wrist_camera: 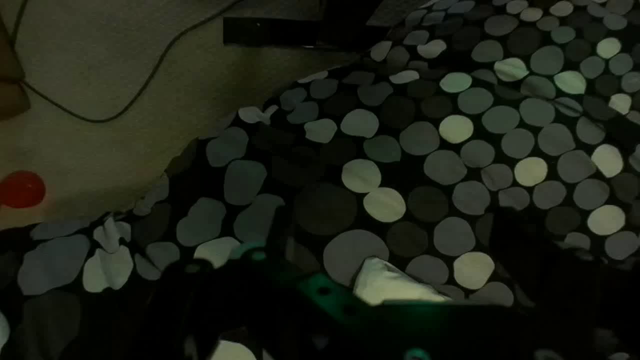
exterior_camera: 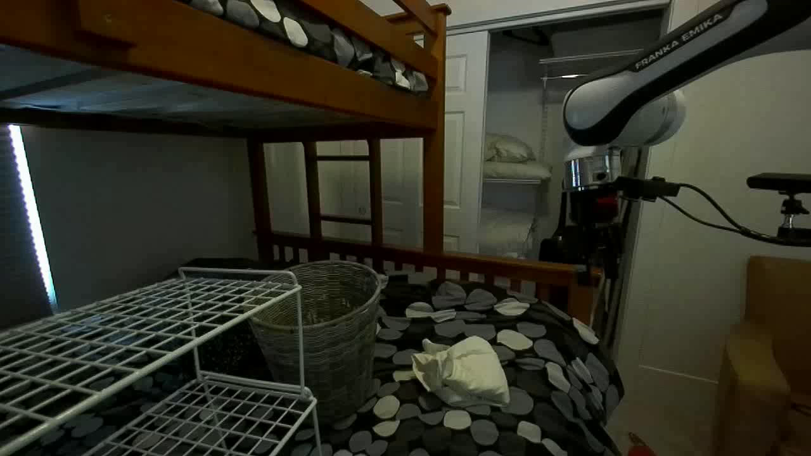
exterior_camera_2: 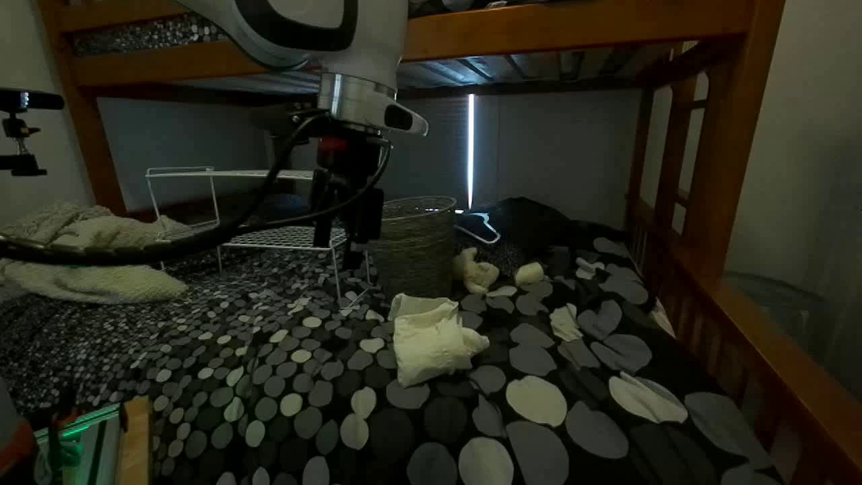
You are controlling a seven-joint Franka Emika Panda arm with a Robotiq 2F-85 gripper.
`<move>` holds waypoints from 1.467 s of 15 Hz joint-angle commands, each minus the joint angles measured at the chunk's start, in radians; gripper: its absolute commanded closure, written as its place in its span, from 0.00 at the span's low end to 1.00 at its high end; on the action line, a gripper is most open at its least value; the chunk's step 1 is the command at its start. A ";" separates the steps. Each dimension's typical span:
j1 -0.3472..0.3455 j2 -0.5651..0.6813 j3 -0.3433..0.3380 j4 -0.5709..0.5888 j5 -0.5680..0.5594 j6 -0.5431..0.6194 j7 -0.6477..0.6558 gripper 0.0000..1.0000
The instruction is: Put the towel inside the silver bucket
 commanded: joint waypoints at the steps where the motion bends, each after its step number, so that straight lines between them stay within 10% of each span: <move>1: -0.007 0.001 0.007 0.001 0.002 -0.001 -0.002 0.00; 7: -0.005 0.027 0.002 0.012 -0.008 0.024 -0.032 0.00; 22: -0.003 0.394 -0.005 0.013 0.444 0.516 -0.387 0.00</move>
